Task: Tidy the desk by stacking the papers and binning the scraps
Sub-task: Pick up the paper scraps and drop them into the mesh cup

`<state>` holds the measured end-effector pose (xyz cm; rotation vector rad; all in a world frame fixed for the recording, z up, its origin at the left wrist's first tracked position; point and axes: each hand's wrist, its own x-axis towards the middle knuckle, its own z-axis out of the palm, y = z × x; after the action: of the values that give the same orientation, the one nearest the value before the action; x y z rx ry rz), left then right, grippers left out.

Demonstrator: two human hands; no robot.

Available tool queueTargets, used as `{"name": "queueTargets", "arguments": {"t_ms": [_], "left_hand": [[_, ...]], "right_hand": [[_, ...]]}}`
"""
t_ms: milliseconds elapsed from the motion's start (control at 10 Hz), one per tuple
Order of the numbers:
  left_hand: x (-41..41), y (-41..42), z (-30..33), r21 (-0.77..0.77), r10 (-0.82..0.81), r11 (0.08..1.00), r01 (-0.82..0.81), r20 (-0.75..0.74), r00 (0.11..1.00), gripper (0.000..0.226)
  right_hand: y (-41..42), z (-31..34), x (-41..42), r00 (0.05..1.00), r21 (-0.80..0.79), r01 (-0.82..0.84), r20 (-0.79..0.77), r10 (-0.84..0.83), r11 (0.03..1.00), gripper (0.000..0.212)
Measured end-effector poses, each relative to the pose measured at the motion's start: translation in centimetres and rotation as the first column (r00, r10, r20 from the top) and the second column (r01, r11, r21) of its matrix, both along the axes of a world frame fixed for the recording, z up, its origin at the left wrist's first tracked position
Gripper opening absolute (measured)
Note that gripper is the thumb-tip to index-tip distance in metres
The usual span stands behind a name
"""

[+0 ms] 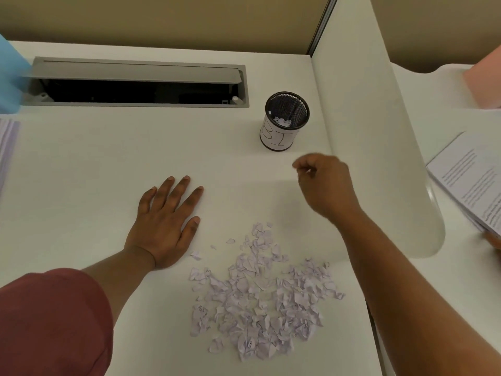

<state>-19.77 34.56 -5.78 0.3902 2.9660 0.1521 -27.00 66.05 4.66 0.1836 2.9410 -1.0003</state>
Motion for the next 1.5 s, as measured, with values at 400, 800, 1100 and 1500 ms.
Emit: {"name": "queueTargets", "arguments": {"t_ms": [400,800,1100,1500], "left_hand": [[-0.1,0.1,-0.1,0.018,0.000,1.000,0.000,-0.019,1.000,0.064],[-0.1,0.0,-0.2,0.019,0.004,1.000,-0.004,-0.016,1.000,0.063],[-0.1,-0.1,-0.3,0.013,0.000,1.000,0.000,-0.017,1.000,0.064],[-0.1,0.0,-0.3,0.021,-0.001,1.000,0.002,-0.020,1.000,0.063]], "right_hand": [[1.7,-5.9,9.1,0.979,0.101,-0.097,0.188,0.077,0.990,0.032],[-0.7,-5.6,9.8,0.996,-0.167,0.072,0.054,-0.064,0.983,0.032],[-0.3,-5.4,10.3,0.985,-0.061,0.140,0.108,-0.133,0.988,0.038],[-2.2,-5.4,9.6,0.997,0.102,-0.062,0.055,0.057,0.993,0.007]]}}
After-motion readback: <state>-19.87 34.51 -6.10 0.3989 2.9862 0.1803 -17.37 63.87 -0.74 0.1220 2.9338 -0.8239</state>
